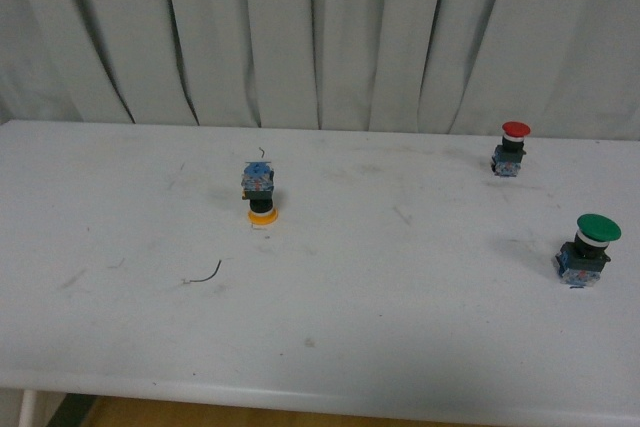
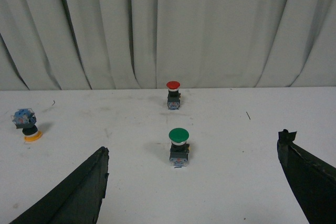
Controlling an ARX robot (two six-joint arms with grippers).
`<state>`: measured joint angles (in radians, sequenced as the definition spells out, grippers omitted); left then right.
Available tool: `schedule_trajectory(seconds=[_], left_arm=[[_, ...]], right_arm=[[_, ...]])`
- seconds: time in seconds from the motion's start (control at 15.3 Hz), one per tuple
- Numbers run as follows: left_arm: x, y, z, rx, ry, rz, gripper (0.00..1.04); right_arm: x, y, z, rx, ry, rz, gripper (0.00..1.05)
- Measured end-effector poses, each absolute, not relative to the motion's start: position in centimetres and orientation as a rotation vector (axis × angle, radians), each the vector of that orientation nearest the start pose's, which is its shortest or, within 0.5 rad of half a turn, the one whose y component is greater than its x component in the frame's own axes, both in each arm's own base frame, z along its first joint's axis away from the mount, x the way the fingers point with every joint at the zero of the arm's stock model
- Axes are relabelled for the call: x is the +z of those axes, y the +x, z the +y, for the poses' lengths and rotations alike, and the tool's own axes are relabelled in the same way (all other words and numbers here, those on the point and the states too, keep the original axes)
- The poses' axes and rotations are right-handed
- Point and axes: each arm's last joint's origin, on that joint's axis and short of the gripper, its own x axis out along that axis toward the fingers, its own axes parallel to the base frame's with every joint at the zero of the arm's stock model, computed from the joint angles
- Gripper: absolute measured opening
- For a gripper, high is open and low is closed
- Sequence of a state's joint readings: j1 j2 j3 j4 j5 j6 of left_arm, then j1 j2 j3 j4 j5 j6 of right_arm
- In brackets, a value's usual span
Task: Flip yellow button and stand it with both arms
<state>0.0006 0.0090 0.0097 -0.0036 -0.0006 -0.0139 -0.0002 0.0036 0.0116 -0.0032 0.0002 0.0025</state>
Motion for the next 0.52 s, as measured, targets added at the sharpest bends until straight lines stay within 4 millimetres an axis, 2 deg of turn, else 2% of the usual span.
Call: schedule_trajectory(seconds=[0.52], left_arm=[[16.58,9.77,0.01,0.001,-0.014,0.003,0.98]], right_arm=[[16.69,9.72,0.00,0.000,0.002,-0.005,0.98]])
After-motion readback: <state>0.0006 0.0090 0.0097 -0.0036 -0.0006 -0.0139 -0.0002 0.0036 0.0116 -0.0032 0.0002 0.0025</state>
